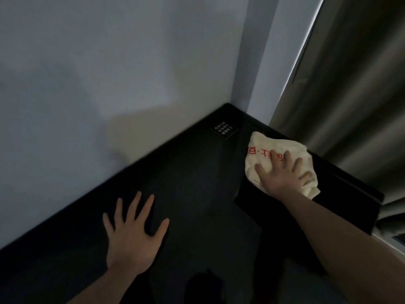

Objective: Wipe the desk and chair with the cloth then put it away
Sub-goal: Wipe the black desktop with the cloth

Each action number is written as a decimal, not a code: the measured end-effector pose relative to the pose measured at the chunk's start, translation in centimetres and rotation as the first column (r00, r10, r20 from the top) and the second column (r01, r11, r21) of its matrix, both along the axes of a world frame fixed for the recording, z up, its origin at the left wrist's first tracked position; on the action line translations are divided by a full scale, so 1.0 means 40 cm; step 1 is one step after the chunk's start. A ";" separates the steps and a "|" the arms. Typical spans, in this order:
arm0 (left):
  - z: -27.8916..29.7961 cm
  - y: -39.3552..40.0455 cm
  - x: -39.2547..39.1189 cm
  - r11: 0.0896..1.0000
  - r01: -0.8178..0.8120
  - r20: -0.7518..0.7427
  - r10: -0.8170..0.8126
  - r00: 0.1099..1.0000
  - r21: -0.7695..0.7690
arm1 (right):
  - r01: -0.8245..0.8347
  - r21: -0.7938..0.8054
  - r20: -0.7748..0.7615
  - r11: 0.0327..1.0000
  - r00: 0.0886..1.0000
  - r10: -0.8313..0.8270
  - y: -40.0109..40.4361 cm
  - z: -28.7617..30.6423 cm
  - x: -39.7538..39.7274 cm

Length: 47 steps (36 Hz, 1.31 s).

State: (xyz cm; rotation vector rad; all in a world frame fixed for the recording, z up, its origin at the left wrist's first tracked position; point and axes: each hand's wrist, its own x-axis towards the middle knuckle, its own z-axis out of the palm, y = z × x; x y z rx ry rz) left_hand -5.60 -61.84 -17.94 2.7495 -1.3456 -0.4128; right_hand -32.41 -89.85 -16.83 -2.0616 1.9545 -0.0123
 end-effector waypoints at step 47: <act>0.047 0.501 0.128 0.929 0.306 -0.172 -0.343 0.923 -0.210 | -0.081 -0.029 -0.049 0.996 0.996 0.079 0.770 -0.007 0.134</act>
